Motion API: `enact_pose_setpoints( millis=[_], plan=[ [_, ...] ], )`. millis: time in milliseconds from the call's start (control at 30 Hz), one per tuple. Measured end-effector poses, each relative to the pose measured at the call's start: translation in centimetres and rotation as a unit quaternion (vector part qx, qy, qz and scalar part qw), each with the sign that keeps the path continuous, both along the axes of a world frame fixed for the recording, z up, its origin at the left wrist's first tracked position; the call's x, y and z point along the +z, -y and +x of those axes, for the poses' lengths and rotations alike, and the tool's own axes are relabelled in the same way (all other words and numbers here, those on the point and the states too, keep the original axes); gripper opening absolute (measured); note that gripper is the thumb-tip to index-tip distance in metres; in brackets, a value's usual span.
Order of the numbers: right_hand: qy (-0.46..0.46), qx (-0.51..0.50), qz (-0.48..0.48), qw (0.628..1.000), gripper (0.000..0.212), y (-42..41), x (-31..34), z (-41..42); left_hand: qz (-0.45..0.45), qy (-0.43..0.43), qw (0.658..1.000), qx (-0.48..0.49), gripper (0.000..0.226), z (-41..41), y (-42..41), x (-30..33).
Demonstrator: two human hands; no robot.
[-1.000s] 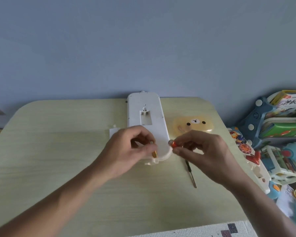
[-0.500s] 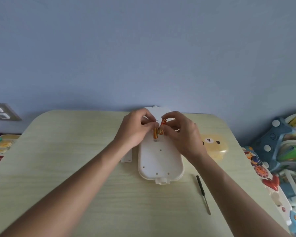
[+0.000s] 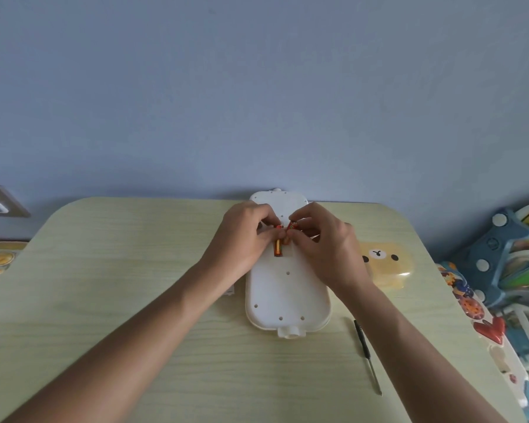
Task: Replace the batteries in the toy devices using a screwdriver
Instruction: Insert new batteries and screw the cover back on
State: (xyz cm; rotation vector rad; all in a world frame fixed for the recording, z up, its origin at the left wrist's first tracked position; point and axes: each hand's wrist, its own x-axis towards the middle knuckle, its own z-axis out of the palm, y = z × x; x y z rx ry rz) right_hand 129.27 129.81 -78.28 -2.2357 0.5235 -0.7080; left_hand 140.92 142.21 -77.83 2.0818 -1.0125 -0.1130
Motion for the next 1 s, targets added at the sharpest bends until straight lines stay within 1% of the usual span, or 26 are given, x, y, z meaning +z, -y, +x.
enact_pose_setpoints(
  millis=[267, 367, 433, 533, 600, 733, 767, 867, 1000],
  plan=[
    [0.011, 0.016, -0.129, 0.991, 0.012, -0.3, -0.4, 0.0, 0.009, 0.082, 0.997, -0.011, 0.019, -0.2, -0.7, -0.7],
    [0.016, 0.02, -0.163, 0.986, 0.012, -0.6, -0.5, -0.2, 0.016, 0.113, 0.993, -0.033, 0.021, -0.1, -1.1, -1.0],
    [0.018, 0.028, -0.173, 0.984, 0.013, -0.5, -0.4, -0.3, 0.026, 0.144, 0.988, -0.053, 0.022, 0.0, -1.4, -1.2],
    [0.023, 0.048, -0.154, 0.987, 0.015, 0.0, -0.4, -0.6, 0.04, 0.171, 0.982, -0.076, 0.024, 0.0, -2.0, -1.4],
    [0.021, 0.056, -0.137, 0.989, 0.017, 0.1, -0.4, -0.8, 0.035, 0.153, 0.984, -0.08, 0.026, -0.1, -2.2, -1.5],
    [0.017, 0.071, -0.101, 0.992, 0.015, 0.3, -0.4, -1.2, 0.014, 0.058, 0.996, -0.063, 0.031, -0.3, -2.5, -1.3],
    [0.014, 0.083, -0.103, 0.991, 0.013, 0.5, -0.3, -1.4, 0.015, 0.047, 0.997, -0.063, 0.034, -0.2, -2.6, -1.4],
    [-0.011, 0.114, -0.126, 0.985, 0.012, 0.8, 0.1, -1.8, 0.018, 0.041, 0.997, -0.066, 0.04, -0.1, -2.7, -1.5],
    [-0.039, 0.101, -0.115, 0.987, 0.011, 0.5, 0.3, -1.2, 0.024, 0.031, 0.997, -0.063, 0.052, 0.0, -2.7, -1.4]
  ],
)
